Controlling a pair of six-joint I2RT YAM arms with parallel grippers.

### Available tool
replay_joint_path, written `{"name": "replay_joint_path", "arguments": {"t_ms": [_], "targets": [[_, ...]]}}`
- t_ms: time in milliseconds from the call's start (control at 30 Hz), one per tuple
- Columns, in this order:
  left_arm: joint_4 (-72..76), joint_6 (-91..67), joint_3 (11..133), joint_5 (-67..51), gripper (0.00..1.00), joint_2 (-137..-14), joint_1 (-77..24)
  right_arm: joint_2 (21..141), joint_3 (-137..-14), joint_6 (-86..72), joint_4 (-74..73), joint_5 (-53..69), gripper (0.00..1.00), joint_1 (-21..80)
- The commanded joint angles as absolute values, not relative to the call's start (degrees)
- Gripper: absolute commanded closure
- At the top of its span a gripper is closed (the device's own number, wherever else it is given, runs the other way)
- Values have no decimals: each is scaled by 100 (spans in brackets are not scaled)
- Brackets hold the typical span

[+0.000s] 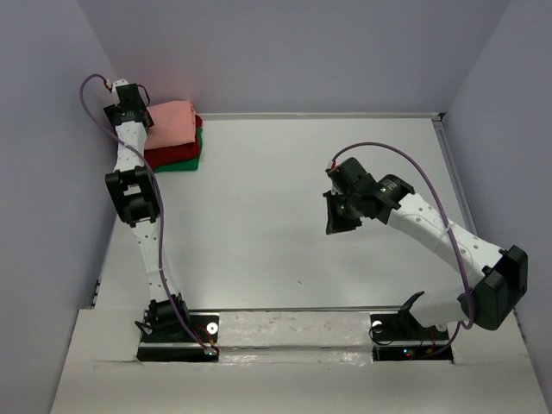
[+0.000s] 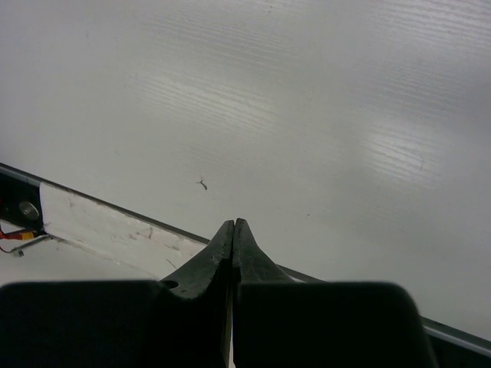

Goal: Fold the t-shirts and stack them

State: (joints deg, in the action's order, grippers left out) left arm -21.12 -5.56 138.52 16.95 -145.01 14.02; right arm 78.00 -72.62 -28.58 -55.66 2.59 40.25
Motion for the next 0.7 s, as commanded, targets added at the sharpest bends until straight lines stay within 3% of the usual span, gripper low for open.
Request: {"name": "replay_joint_path", "arguments": {"t_ms": [0,333,500,533,567,600,633,667], "targets": [[-1837,-501,13825,2311,21,-13501,1301,7708,-7164,-2909,-5370,413,100,4078],[-1767,-35,13676,3041,19,-12956,625,7691,-7049,-2935,-5230,527,100,4140],[-1731,-44,13553,2752,21,-12981,510,7489,-6996,-3006,-5256,466,100,4201],[-1758,-53,13596,2620,30,-13042,518,7462,-6970,-3015,-5273,440,100,4201],[-1758,-53,13658,2550,30,-13121,519,7445,-6970,-3023,-5291,439,100,4201],[-1906,-61,13780,2523,43,-13218,519,7427,-6961,-3032,-5308,413,100,4201],[-2003,-79,13999,2496,79,-13428,519,7392,-6944,-3067,-5335,404,100,4201],[-2126,-114,14079,2409,100,-13508,545,7374,-6926,-3076,-5335,396,100,4201]]}}
